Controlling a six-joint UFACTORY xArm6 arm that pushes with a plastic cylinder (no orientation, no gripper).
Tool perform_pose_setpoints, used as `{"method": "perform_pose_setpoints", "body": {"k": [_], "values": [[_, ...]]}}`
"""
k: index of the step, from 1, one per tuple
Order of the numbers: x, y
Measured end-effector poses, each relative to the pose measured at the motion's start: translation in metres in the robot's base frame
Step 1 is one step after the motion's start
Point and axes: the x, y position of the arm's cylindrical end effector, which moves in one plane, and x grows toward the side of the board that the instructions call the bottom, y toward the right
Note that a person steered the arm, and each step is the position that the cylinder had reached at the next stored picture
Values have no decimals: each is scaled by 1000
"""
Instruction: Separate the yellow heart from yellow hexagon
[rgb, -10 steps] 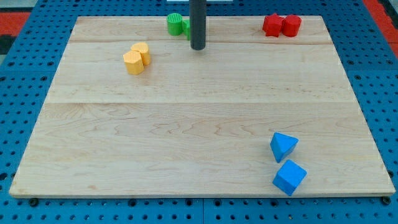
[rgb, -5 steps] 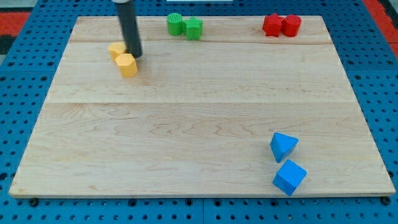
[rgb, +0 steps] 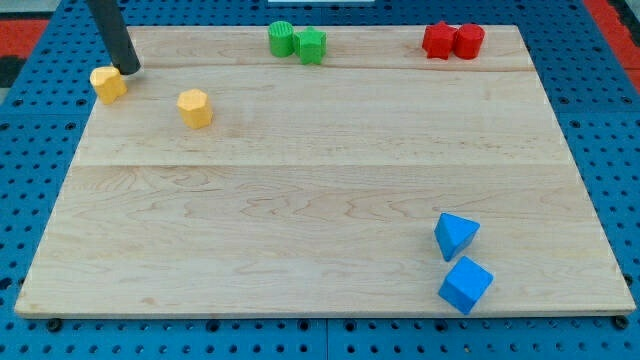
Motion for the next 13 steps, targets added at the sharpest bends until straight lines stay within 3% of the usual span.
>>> {"method": "perform_pose_setpoints", "body": {"k": [2,4,7,9,10,13], "values": [[-11,-47],[59,-35],[49,-19],[90,12],[69,18],[61,27]]}}
